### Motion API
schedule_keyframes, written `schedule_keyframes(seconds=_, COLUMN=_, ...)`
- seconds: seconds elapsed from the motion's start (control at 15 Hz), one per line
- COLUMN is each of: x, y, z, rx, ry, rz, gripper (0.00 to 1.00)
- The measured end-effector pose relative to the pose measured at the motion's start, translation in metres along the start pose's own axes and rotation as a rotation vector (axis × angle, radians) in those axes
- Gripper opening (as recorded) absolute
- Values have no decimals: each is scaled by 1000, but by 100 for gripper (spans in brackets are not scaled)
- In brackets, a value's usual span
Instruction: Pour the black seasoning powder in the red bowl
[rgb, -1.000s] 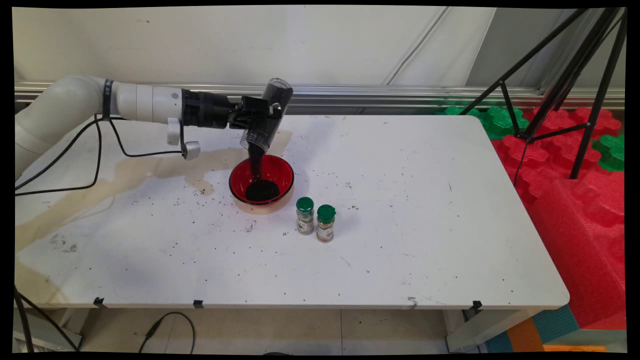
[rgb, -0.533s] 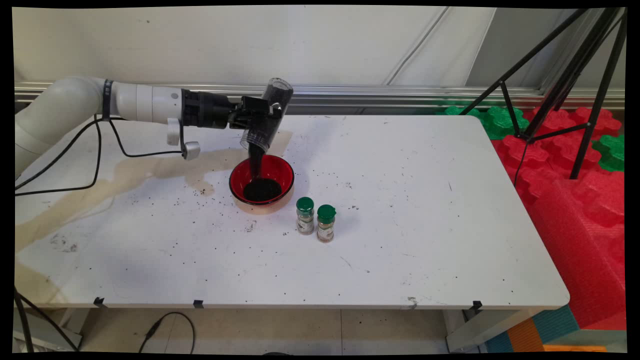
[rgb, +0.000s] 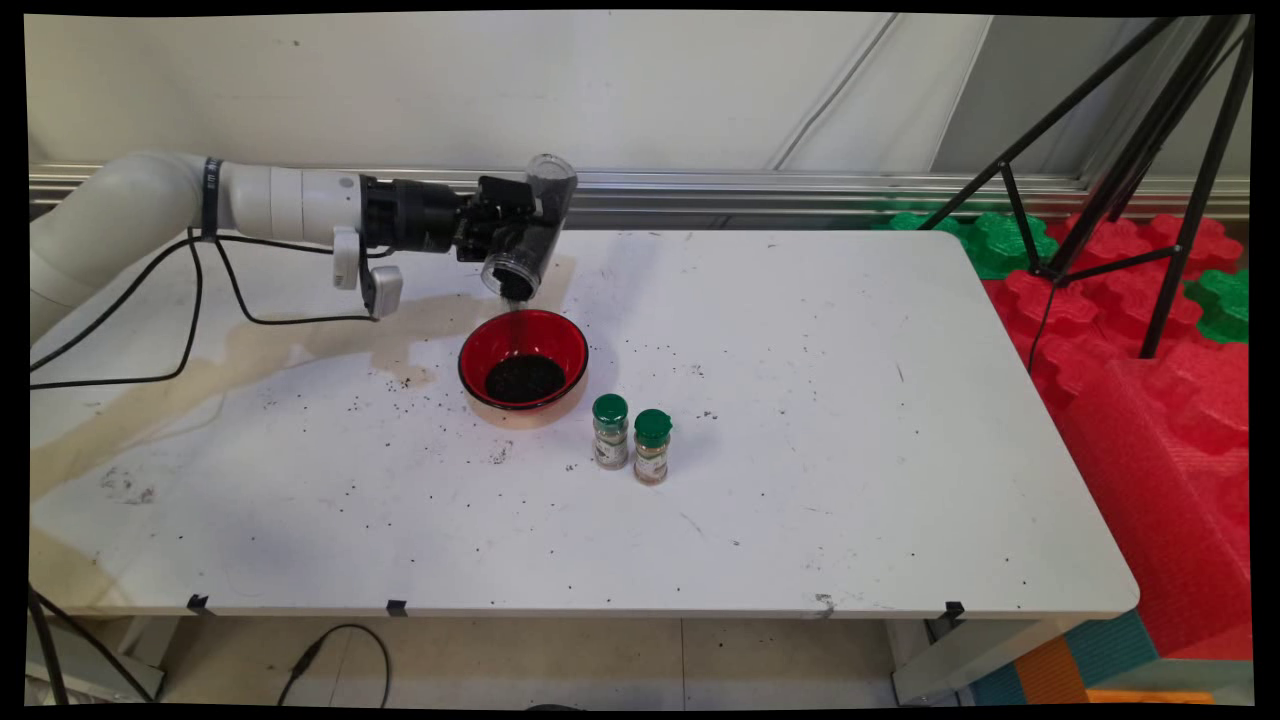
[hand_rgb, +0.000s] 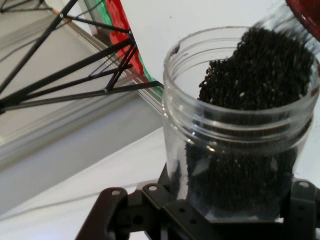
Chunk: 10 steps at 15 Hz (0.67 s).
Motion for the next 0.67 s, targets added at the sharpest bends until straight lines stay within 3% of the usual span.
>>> schedule_keyframes(seconds=0.67, x=-1, y=3, z=-4, rx=-12, ry=-9, rz=-275, gripper=0)
